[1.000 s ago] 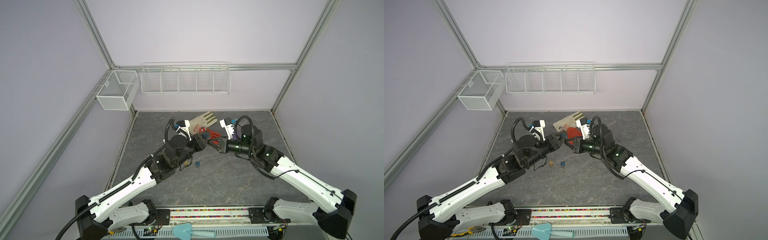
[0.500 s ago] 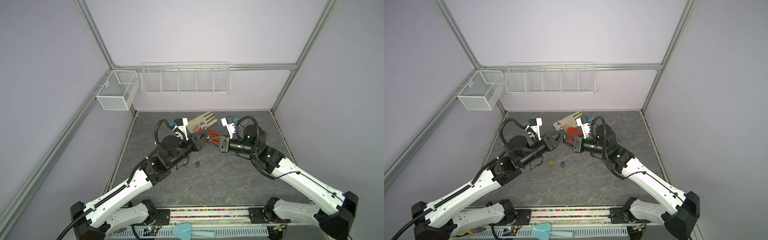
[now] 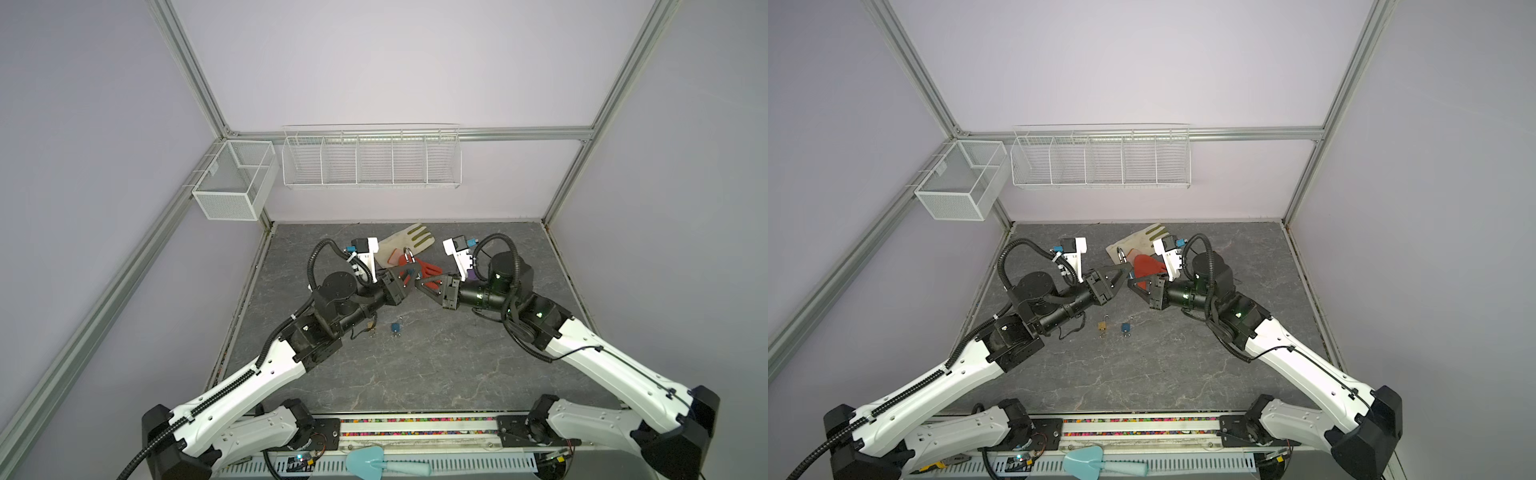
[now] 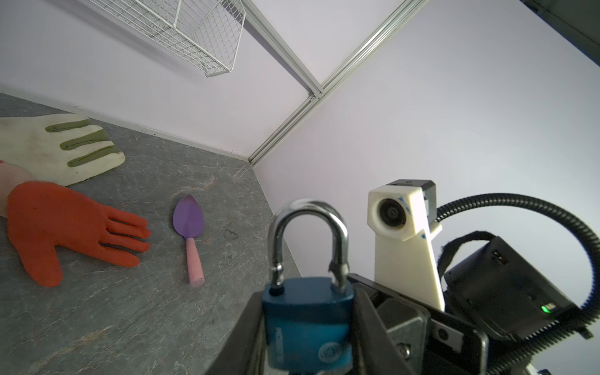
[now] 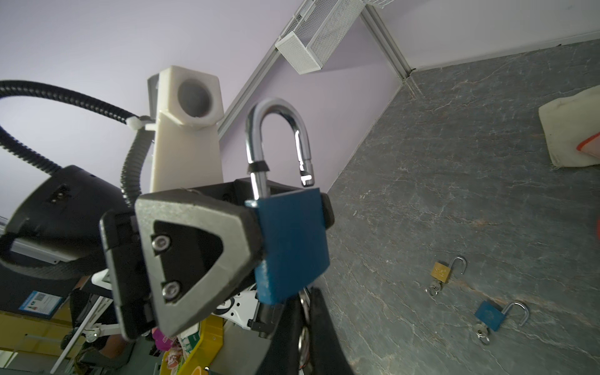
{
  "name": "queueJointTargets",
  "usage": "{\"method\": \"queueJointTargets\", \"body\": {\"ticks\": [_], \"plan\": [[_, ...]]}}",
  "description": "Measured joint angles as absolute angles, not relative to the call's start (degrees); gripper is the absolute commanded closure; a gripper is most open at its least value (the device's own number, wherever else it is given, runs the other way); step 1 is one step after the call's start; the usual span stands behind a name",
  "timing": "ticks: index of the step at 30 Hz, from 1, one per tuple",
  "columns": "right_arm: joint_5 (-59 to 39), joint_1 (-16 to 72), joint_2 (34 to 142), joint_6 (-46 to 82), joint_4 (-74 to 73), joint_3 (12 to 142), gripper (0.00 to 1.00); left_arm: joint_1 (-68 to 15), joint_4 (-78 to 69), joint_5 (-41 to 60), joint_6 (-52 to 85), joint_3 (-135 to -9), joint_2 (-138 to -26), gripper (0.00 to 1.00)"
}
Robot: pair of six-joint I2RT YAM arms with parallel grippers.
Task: Unlock with the key
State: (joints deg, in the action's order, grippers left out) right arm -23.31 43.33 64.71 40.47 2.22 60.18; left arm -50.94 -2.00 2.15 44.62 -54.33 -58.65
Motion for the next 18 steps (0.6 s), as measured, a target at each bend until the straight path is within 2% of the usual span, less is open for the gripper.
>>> {"method": "queueJointTargets", "body": {"ticks": [5, 10, 18], "plan": [[-20.51, 43.2, 63.96, 37.01, 4.25, 60.95, 0.68, -50.98, 1.98, -1.21, 41.28, -54.39, -59.07, 1.0], [-16.56, 43.2, 62.48, 33.28, 8.4, 62.39, 0.35, -51.11, 4.78, -4.84, 36.86, -54.41, -59.53, 1.0], [-10.33, 43.22, 60.97, 28.51, 19.53, 65.17, 0.14, -53.43, 1.23, -10.22, 28.23, -49.71, -59.59, 1.0]]}}
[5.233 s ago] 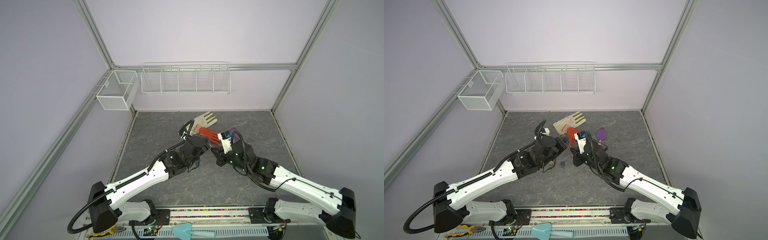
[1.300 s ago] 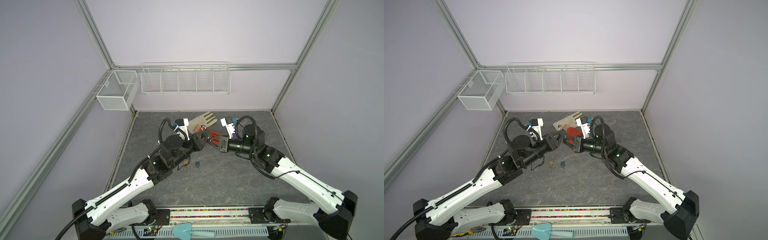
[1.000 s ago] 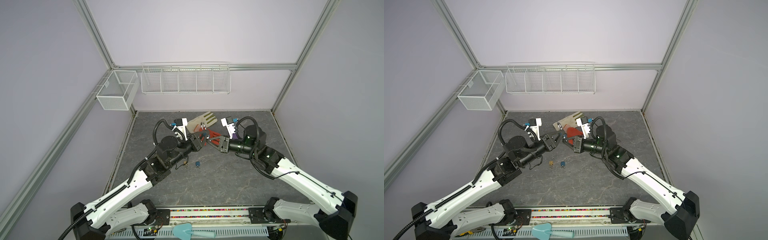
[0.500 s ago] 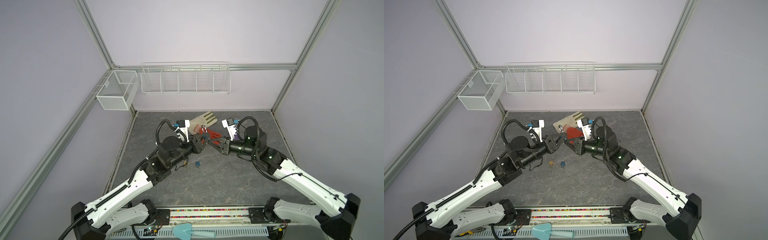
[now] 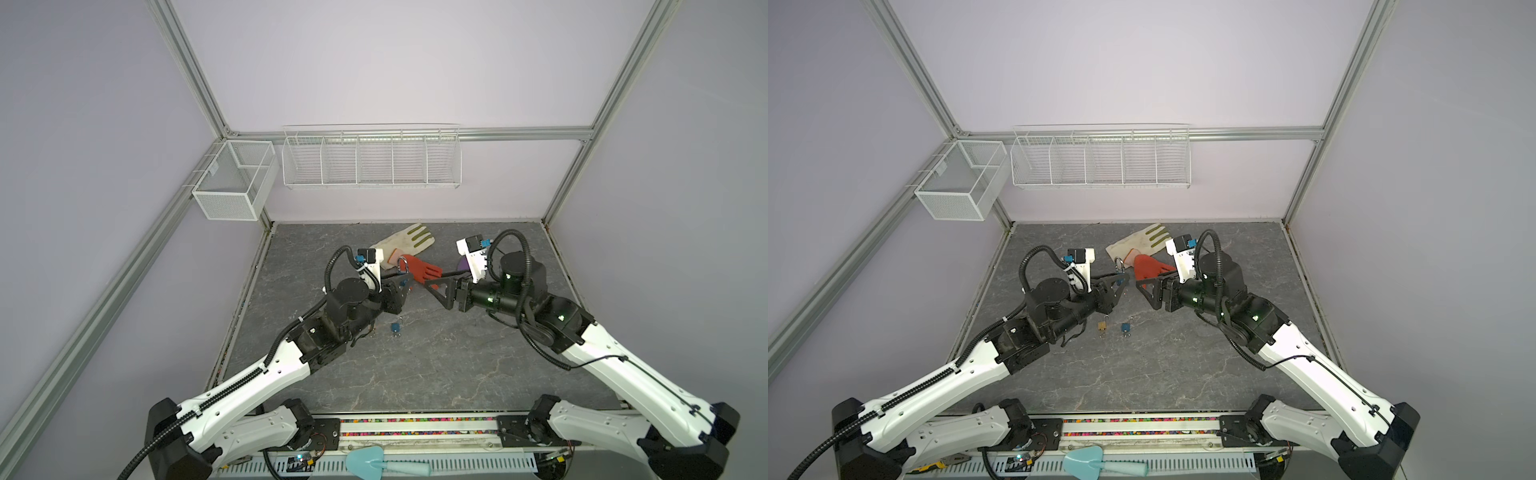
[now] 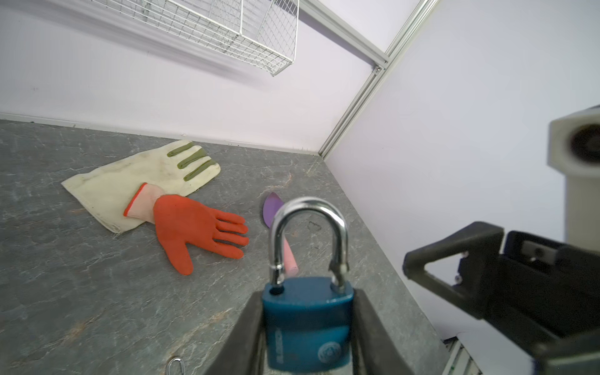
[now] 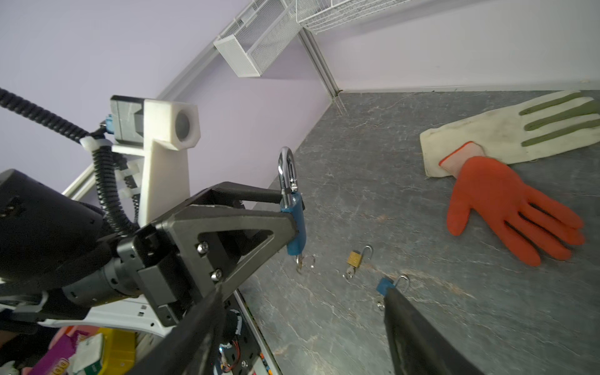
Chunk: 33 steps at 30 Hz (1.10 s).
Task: Unlock with the key
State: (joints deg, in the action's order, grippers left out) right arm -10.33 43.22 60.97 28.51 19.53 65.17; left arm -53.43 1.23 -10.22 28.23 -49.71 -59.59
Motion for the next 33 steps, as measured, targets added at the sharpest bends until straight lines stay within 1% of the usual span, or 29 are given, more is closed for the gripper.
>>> {"method": "queueJointTargets", "body": {"ticks": [2, 6, 11, 17, 25, 33], "plan": [[-9.1, 43.22, 60.99, 27.88, 22.55, 66.52, 0.11, -56.14, 0.27, -13.47, 25.3, -48.01, -59.61, 1.0], [-6.07, 43.33, 61.3, 26.89, 28.67, 70.65, 0.1, -61.82, -4.6, -19.75, 20.16, -43.09, -59.61, 1.0], [-0.62, 45.56, 62.83, 26.57, 34.09, 74.13, 0.09, -64.27, -10.33, -26.13, 16.38, -37.43, -59.86, 1.0], [6.63, 49.74, 67.57, 26.55, 39.51, 77.1, 0.07, -67.72, -18.09, -32.99, 13.34, -34.63, -62.41, 1.0], [12.51, 52.34, 73.36, 27.2, 42.02, 80.49, 0.07, -69.6, -25.12, -36.45, 11.22, -33.82, -66.04, 1.0], [16.12, 53.76, 78.08, 27.57, 42.17, 83.55, 0.06, -70.3, -27.44, -36.86, 10.33, -33.82, -67.59, 1.0]]}}
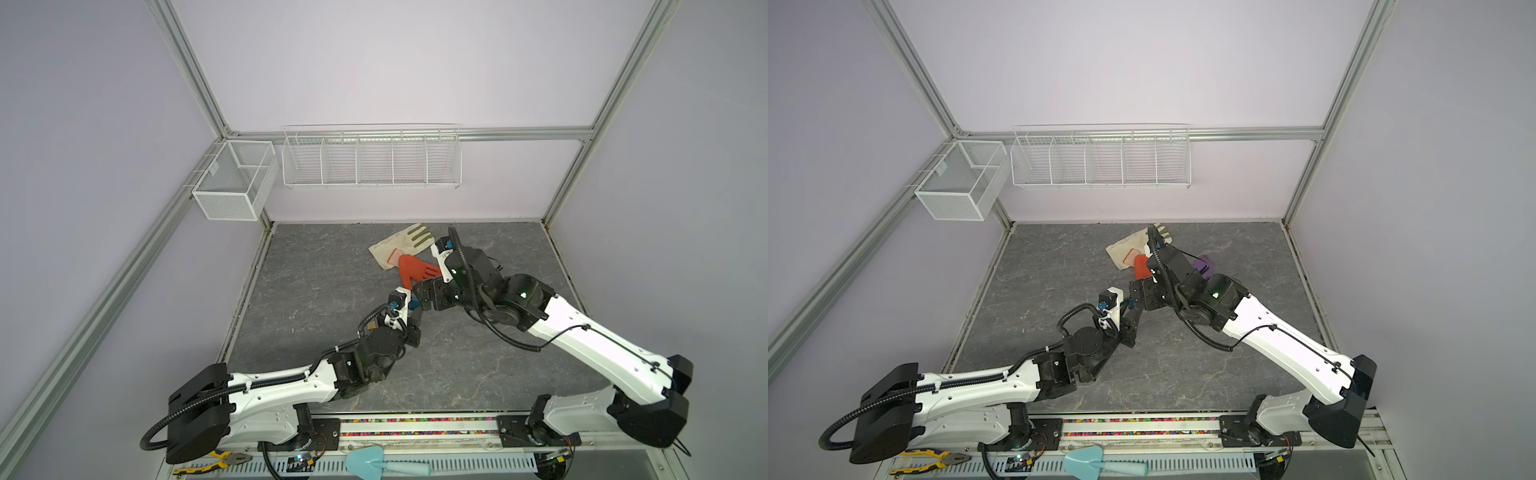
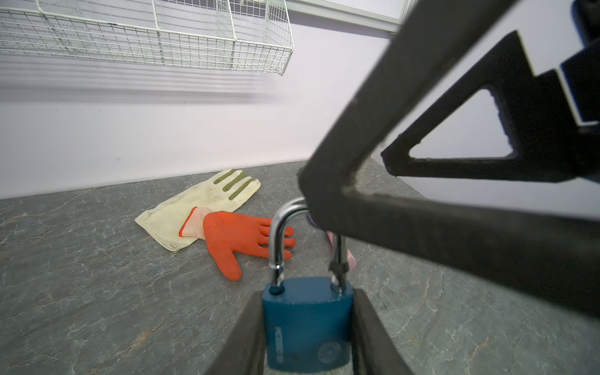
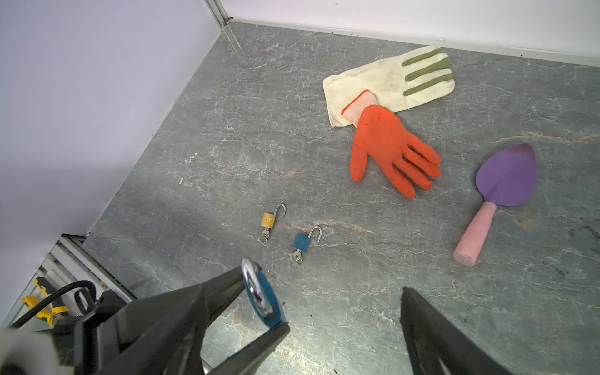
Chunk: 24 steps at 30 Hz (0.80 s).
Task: Unlock with the key
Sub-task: 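Turn the inserted key with the right gripper until the shackle pops open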
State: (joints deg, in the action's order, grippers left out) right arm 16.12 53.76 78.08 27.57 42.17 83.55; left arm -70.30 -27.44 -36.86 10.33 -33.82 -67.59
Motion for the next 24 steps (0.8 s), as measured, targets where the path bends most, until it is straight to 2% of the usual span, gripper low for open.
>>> {"method": "queueJointTargets", "body": {"ticks": [24], "plan": [[26.33, 54.17, 84.68, 27.42, 48.64, 90.43, 0.04, -71.72, -30.98, -38.76, 8.19, -33.82, -67.72, 1.0]]}}
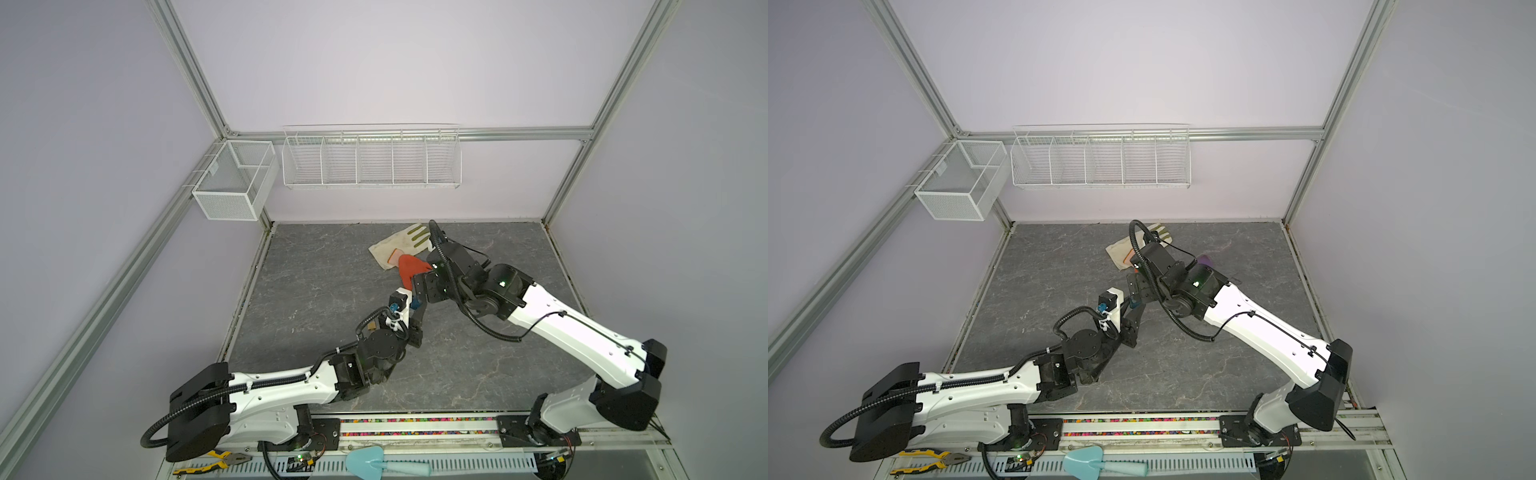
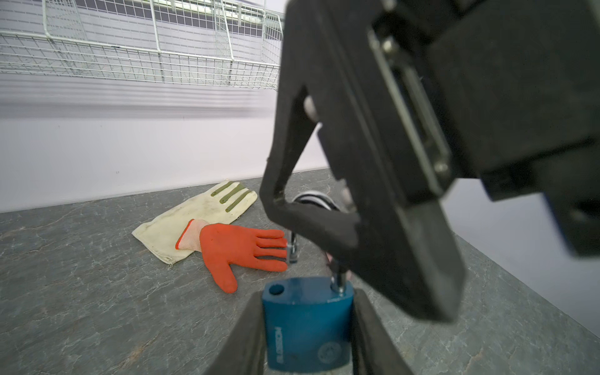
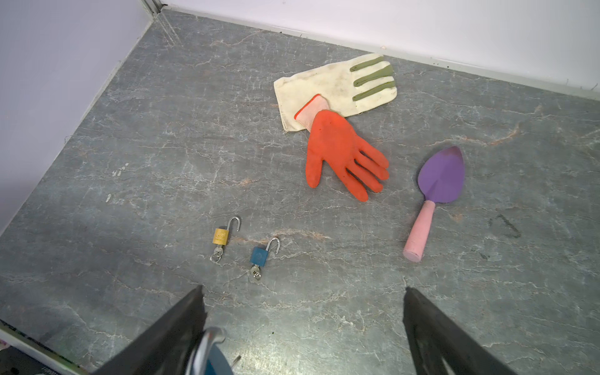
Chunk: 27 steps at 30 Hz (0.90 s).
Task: Unlock with the key
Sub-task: 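Turn the inserted key with the right gripper until the shackle pops open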
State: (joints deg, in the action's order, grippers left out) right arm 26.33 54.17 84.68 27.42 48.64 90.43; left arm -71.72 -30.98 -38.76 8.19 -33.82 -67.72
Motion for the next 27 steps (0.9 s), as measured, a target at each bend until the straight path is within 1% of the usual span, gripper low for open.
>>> {"method": "queueJointTargets", "body": {"ticks": [11, 16, 27], "plan": [[27.66, 54.43, 87.92, 26.5, 53.91, 96.25, 0.03, -72.07, -32.62, -39.4, 5.34, -33.3, -67.72, 1.0], [27.66, 54.43, 89.52, 24.99, 57.04, 98.87, 0.02, -72.07, -32.8, -39.38, 4.1, -32.32, -67.51, 1.0], [26.46, 54.0, 92.86, 20.86, 62.96, 105.3, 0.01, -72.14, -33.69, -37.8, 1.98, -31.16, -66.43, 1.0]]}}
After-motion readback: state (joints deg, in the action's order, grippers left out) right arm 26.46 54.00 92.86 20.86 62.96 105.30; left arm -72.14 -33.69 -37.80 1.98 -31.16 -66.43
